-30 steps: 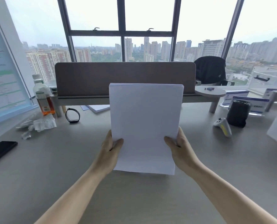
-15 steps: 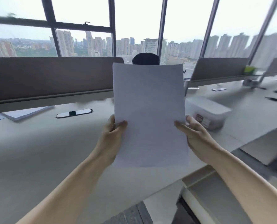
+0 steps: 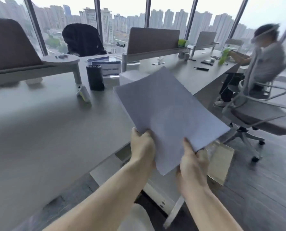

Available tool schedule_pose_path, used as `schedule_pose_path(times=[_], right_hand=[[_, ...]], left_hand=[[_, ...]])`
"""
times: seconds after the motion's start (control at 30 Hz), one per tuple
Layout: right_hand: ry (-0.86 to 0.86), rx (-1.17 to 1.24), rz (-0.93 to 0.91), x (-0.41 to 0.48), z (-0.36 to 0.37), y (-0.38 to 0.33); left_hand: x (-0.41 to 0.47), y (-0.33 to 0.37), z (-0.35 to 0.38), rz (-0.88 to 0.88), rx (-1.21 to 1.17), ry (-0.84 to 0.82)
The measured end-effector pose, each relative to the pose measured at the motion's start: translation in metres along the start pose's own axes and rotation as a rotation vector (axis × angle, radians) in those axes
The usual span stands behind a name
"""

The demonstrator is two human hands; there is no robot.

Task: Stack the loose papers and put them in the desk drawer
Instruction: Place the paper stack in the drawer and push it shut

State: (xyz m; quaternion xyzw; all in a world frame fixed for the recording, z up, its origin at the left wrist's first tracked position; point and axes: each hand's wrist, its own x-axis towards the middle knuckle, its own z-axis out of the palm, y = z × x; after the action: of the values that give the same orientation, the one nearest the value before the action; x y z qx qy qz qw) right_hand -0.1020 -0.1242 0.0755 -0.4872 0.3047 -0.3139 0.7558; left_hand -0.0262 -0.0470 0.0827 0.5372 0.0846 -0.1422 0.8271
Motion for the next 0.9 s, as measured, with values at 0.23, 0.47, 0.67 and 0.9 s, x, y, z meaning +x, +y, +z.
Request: schedule_pose_path(times=[0.23,0.47,0.67,0.9], right_hand=[[0.163,-0.21,0.107,0.03,-0.1,-0.015],[0.155,-0.431,0.254,0.054,-0.15,-0.011],[0.09,-0.519,0.316,0.083,-0.11,0.019],[0.105,-0.514,0.384,0.112,-0.072,0.059]], left_hand=[[0.0,-0.063,0.024,-0.187,0.293,-0.117],[0.07,-0.072,-0.027,0.125,1.31,-0.244],[0.084,-0.069,-0.024,0.292,1.694,-0.19],[0.092,-0.081,-0.035,0.325,1.901,-0.172]])
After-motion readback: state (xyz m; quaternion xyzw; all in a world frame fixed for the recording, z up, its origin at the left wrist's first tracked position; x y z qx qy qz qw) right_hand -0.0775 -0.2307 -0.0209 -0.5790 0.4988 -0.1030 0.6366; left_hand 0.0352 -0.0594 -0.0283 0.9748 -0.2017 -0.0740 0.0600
